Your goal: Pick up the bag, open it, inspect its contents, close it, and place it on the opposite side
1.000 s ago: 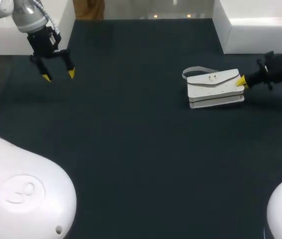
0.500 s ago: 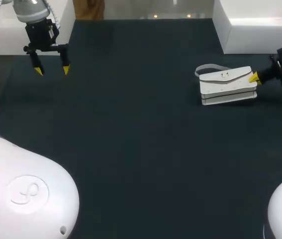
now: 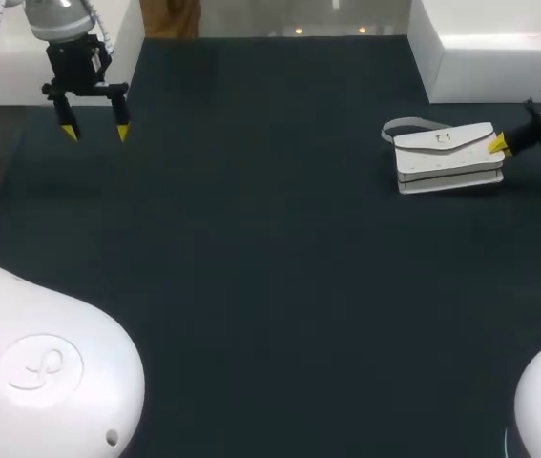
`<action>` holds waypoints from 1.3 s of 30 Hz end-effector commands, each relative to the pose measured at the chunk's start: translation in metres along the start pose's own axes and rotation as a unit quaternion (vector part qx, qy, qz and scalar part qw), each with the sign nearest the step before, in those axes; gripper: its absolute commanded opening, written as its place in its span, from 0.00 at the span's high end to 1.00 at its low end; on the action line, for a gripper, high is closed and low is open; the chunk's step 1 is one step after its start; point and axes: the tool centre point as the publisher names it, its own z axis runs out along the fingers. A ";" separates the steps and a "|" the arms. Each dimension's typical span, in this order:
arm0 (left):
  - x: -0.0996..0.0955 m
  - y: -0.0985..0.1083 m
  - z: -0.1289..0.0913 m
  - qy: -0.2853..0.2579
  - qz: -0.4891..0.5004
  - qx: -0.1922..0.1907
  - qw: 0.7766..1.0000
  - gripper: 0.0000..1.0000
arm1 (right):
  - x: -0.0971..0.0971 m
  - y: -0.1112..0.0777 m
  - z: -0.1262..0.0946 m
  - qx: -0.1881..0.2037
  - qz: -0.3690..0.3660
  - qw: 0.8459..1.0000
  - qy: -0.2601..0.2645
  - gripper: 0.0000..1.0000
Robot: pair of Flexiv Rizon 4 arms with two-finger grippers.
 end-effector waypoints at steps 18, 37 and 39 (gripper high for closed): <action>-0.034 0.009 -0.011 -0.039 -0.024 0.043 0.998 0.00 | -0.054 0.062 -0.077 -0.032 -0.005 0.999 0.003 1.00; -0.034 0.009 -0.011 -0.039 -0.024 0.043 0.998 0.00 | -0.080 0.104 -0.104 0.013 -0.011 1.000 0.008 1.00; -0.034 0.009 -0.011 -0.039 -0.024 0.043 0.998 0.00 | -0.086 0.105 -0.111 0.014 -0.006 1.000 0.005 1.00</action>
